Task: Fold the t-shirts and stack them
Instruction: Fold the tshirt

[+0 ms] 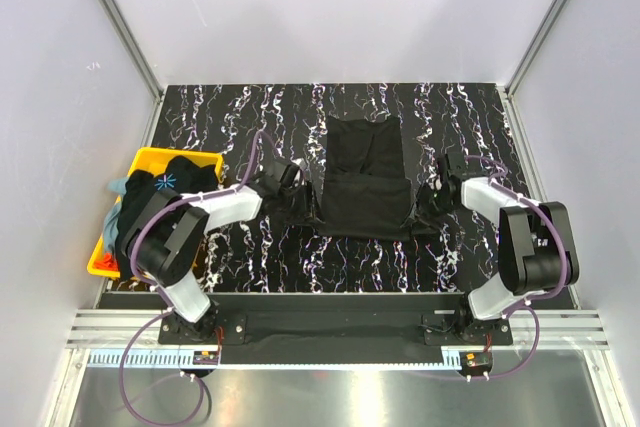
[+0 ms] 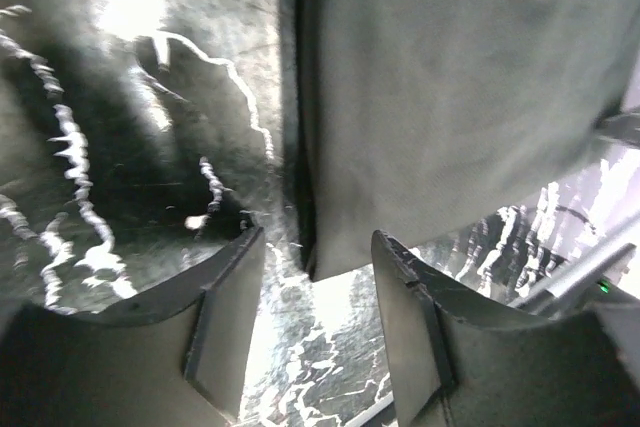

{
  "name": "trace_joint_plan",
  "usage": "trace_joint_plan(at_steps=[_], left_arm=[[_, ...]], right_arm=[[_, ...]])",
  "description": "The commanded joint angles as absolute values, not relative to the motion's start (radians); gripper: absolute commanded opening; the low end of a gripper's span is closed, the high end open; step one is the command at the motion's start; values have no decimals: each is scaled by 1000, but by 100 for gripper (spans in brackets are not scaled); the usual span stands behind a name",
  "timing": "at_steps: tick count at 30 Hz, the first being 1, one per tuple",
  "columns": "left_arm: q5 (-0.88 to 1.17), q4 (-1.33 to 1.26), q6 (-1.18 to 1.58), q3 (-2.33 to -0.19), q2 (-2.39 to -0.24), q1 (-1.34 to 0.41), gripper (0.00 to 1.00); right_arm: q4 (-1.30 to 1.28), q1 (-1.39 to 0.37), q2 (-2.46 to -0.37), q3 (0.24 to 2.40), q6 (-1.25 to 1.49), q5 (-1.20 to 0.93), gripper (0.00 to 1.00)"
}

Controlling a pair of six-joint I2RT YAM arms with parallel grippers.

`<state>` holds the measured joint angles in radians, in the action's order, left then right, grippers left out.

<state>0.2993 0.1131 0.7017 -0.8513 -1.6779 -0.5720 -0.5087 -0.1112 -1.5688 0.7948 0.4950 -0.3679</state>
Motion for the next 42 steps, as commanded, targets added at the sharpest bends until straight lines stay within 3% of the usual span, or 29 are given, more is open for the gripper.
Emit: trace_joint_plan(at_steps=[1,9,14,25,28,31,32,33,36,42], left_arm=[[181,256,641,-948,-1661,-565,54],[207,325,566,-1247,-1847,-474,47],[317,325,516,-1379,-1953,-439,47],[411,238,486,-1419,-2060,-439,46],[419,221,486,-1425,-2069,-439,44],[419,212,477,-1433,-2072,-439,36],[419,212,476,-1436,-2072,-439,26],[417,212,476,-1437,-2071,-439,21],[411,212,477,-1443,-2069,-439,3],[397,210,486,-1448,-2066,-439,0]], right_arm=[[-577,-115,-1520,903,502,-260,46],[-583,-92,-1722,1179,367,-196,51],[-589,-48,-1856,1284,261,-290,50],[-561,-25,-1983,1359,163,-468,47],[-558,-23,-2014,1381,155,-504,40],[-537,-21,-2019,1379,158,-535,29],[-535,-21,-2022,1384,160,-543,25],[-534,-21,-2025,1388,160,-554,13],[-534,-21,-2020,1402,161,-558,0],[-529,-21,-1982,1428,170,-636,0]])
